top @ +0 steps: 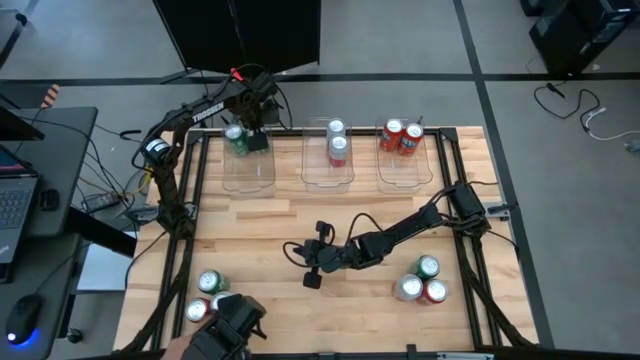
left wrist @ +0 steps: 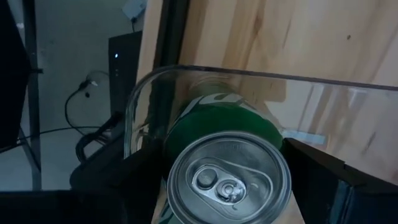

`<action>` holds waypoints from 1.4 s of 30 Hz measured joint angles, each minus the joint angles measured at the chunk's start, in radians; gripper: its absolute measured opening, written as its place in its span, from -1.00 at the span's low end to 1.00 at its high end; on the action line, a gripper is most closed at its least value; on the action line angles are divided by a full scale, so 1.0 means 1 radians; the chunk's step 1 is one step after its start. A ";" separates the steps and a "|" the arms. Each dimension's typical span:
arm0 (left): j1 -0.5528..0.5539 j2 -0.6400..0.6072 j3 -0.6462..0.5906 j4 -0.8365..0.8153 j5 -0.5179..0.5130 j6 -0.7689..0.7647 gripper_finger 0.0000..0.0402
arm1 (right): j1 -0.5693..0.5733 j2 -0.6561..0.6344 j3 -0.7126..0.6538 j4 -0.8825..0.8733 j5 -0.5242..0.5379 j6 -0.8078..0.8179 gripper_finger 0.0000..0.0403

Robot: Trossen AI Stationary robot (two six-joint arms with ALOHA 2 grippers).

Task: Sort soda cans
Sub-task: Put the green soda can into the left transparent bin, then adjust the left transparent bin

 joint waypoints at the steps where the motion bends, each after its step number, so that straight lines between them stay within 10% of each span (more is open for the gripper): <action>1: 0.000 0.000 0.000 0.000 -0.007 -0.003 0.52 | 0.000 0.000 0.000 0.001 0.000 0.000 -1.00; 9: 0.001 0.001 -0.002 0.012 -0.109 -0.046 0.86 | 0.000 0.000 0.000 0.006 0.000 0.000 -1.00; 31: -0.077 -0.029 0.078 -0.084 -0.194 -0.068 0.61 | -0.001 -0.050 0.000 -0.001 0.016 -0.035 -0.89; 42: -0.110 -0.149 0.023 -0.090 0.304 -0.056 0.18 | 0.003 -0.126 0.000 -0.115 0.020 -0.078 -0.84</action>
